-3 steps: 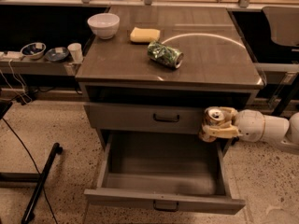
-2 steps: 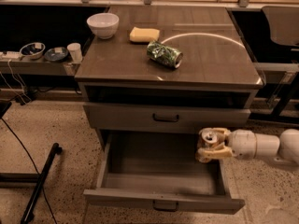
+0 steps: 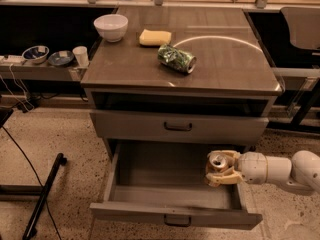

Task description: Place orange can into middle drawer

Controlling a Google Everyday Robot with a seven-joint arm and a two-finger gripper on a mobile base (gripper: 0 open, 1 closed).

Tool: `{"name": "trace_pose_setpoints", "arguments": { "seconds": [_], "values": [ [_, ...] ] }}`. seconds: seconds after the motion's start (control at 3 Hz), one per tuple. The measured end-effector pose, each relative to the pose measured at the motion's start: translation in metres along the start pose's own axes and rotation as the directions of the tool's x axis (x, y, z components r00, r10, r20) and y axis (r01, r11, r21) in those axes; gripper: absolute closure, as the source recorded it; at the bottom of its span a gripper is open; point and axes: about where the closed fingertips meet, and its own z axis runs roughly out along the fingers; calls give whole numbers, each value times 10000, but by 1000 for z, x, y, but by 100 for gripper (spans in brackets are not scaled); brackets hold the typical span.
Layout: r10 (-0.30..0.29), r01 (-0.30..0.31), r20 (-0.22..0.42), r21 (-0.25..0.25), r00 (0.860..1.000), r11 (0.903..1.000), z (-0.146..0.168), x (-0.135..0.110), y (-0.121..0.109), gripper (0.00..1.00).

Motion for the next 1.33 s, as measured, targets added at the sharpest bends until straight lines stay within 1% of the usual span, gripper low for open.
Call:
{"name": "trace_pose_setpoints", "arguments": {
  "seconds": [0.33,0.67,1.0,1.33],
  "values": [
    [-275,206,796,862,9964,9961,14,15,-15,100],
    [-855,616,1088,2072,9904,9764,42,34,-29,100],
    [-1182,1056,325,2641,9925,9587,70,54,-43,100],
    [-1338,1476,-721,2458,9884,9580,93,68,-50,100]
  ]
}}
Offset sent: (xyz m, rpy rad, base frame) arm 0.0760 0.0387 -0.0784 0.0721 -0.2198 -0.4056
